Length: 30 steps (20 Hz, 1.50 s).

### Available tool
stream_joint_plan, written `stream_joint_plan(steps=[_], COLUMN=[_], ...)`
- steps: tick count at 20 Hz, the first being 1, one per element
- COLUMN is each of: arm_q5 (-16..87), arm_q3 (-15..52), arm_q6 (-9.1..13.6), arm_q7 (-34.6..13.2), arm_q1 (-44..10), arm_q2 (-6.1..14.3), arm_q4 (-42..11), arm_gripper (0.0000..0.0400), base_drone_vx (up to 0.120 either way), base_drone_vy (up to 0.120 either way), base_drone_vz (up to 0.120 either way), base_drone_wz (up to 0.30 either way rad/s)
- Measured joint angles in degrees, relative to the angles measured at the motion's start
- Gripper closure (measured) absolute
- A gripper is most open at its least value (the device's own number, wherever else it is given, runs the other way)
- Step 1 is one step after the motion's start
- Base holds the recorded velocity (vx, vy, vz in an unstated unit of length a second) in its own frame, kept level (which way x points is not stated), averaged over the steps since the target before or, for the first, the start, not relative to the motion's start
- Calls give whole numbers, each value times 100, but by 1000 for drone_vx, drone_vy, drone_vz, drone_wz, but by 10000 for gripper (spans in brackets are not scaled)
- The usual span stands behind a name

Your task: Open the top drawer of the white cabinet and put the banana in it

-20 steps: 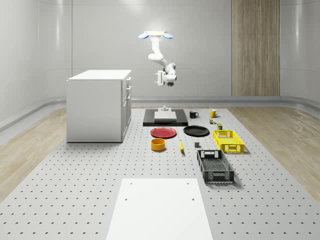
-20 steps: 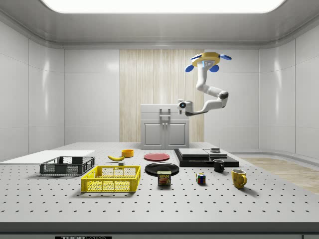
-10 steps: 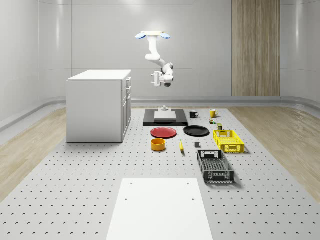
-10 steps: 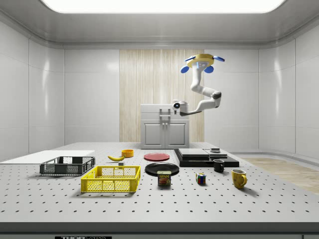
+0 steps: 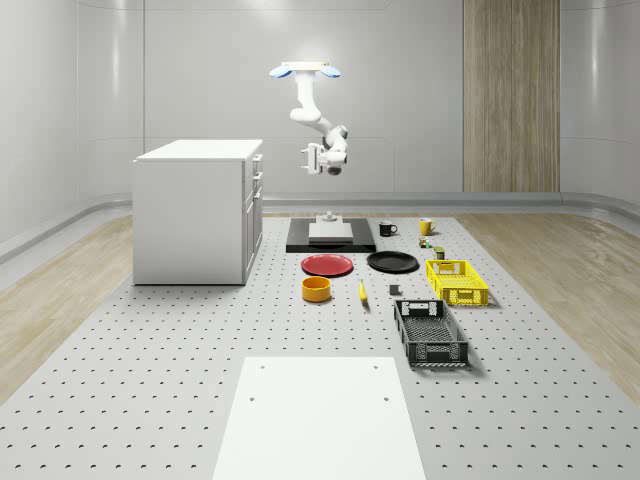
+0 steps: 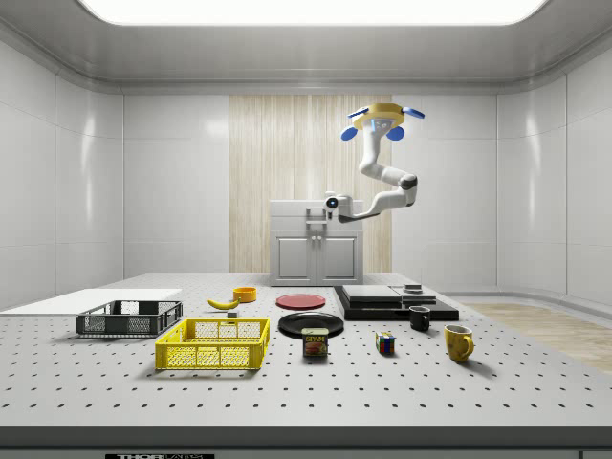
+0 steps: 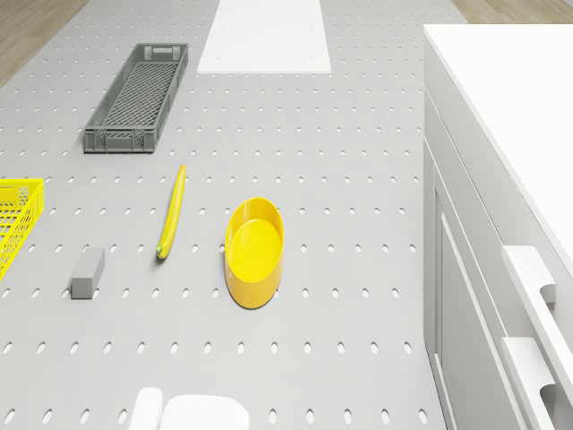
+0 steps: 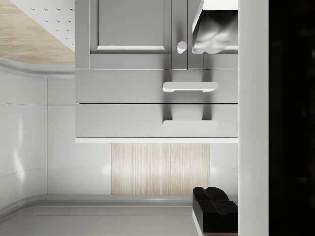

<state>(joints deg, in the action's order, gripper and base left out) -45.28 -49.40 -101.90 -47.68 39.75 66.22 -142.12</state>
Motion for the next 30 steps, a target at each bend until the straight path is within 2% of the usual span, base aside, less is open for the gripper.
stream_joint_plan(steps=[11,21,25,30], arm_q5=[-465,-1115,-1343,-1493], arm_q3=[530,1121,1226,1109], arm_q6=[-684,-1391,-1593,-1672], arm_q7=[123,354,505,722], arm_q1=[172,448,632,913], arm_q2=[-18,-193,-401,-795], arm_q4=[-422,-719,-676,-420], arm_gripper=[0,0,0,0], base_drone_vx=[0,0,0,0], base_drone_vy=[0,0,0,0], base_drone_vz=[0,0,0,0], base_drone_wz=[0,0,0,0])
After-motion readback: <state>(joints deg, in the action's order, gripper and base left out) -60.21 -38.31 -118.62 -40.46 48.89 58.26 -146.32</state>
